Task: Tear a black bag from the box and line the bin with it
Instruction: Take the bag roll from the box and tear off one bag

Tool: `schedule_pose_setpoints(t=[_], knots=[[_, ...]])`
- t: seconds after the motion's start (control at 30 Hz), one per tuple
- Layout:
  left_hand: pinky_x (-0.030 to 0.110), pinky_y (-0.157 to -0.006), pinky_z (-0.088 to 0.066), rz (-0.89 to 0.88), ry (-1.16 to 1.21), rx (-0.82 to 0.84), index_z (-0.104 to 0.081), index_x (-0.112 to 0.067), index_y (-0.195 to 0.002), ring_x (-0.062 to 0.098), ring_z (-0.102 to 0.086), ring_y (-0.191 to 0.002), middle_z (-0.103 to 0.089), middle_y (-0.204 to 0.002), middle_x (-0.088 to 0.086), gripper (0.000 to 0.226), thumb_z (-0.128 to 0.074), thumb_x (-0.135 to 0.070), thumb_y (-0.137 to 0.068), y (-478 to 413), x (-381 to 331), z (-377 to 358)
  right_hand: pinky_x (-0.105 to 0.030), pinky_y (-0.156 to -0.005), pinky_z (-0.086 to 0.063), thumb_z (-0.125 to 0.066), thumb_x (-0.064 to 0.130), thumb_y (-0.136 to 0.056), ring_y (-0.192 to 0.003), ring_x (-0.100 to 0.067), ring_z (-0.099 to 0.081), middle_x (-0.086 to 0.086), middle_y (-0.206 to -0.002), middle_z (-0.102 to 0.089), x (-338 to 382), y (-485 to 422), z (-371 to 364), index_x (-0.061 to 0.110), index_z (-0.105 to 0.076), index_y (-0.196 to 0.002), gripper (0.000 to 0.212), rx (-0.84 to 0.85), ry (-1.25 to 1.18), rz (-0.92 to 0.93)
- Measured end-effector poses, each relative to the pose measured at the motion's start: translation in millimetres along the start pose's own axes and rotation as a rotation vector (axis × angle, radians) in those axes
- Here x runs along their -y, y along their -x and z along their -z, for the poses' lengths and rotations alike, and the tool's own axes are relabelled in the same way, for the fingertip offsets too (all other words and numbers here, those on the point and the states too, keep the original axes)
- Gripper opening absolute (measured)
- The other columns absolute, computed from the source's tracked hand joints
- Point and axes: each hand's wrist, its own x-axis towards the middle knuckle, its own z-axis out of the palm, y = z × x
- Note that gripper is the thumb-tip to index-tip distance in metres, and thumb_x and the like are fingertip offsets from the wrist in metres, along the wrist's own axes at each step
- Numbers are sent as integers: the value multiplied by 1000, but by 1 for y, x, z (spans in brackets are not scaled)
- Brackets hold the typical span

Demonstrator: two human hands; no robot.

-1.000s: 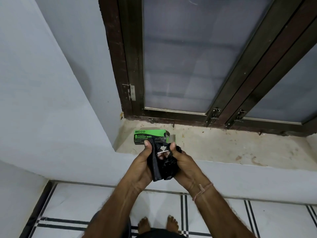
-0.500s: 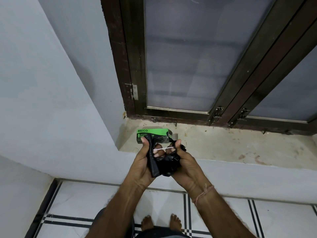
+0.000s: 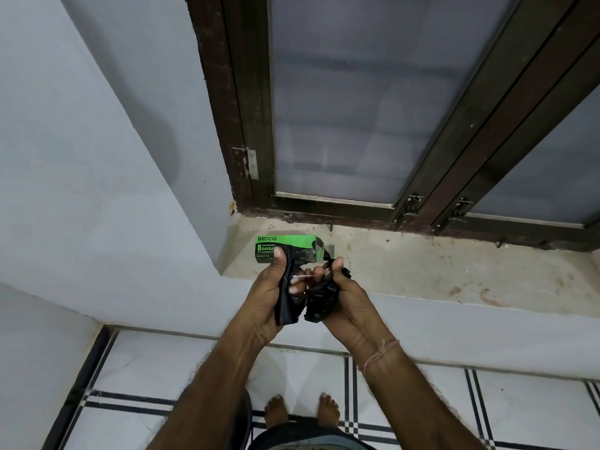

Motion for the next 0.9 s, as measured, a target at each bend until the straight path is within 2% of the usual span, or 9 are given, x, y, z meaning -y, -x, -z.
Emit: schedule_pose_setpoints(t=[0.1,0.2,0.3,0.4,0.57,0.67,0.73,0.8,0.9], knots=[[13,-52,-45,1,-59,13,-61,-1,-130,4,-42,-45,-69,-82,17,67,-42,-57,-98,0,2,-2,-39,-70,-62,-33,45,-109,-63,-37,-74,-25,-72,-71,2,0,6,9,-59,-56,69,54,52,-1],[15,-49,-37,46,-94,16,-64,0,-118,5,-38,-44,-60,-96,25,65,-50,-61,-98,2,7,1,-38,-74,-55,-33,45,-110,-64,-37,-72,-16,-62,-67,8,-2,14,13,-54,-56,66,62,117,-32],[16,-39,-33,113,-41,-1,-61,-8,-99,5,-34,-38,-58,-64,6,53,-50,-60,-93,6,1,2,-30,-59,-48,-49,41,-104,-59,-24,-58,2,-53,-50,13,-8,21,16,-47,-70,42,1,24,-105],[17,-37,-33,83,72,-36,-62,-16,-110,3,-35,-38,-40,-58,-4,45,-52,-56,-92,6,-9,13,-23,-48,-45,-51,39,-102,-49,-13,-52,6,-50,-42,27,-10,32,16,-48,-71,39,-26,-11,-167],[25,-54,-46,70,-178,-102,-60,-12,-105,9,-46,-52,-50,-70,-1,53,-44,-62,-99,5,-7,18,-21,-46,-36,-47,53,-104,-45,-8,-40,7,-54,-37,37,-12,33,18,-52,-85,40,-104,342,-109],[38,-69,-57,95,-160,-116,-61,-5,-117,19,-60,-68,-61,-87,9,54,-43,-54,-103,-2,-6,17,-24,-47,-29,-37,68,-101,-46,-10,-31,6,-53,-33,37,-14,27,14,-58,-87,60,-111,487,-50],[43,-73,-60,123,-85,-109,-59,-3,-127,26,-67,-74,-66,-90,15,51,-47,-46,-103,-5,-8,17,-24,-51,-34,-38,58,-105,-51,-13,-32,8,-50,-37,34,-14,26,7,-58,-84,59,-98,585,46],[45,-74,-61,102,-60,-86,-56,-4,-132,31,-69,-78,-70,-95,19,47,-51,-40,-102,-8,-12,13,-25,-55,-39,-44,39,-109,-56,-15,-37,8,-55,-44,29,-15,28,-2,-63,-94,48,-82,671,158],[45,-86,-62,-74,-70,-95,-56,-4,-130,36,-70,-99,-69,-111,21,43,-60,-26,-94,-16,-16,10,-24,-53,-37,-48,37,-108,-55,-11,-39,7,-67,-58,24,-15,30,10,-74,-113,37,-38,794,217]])
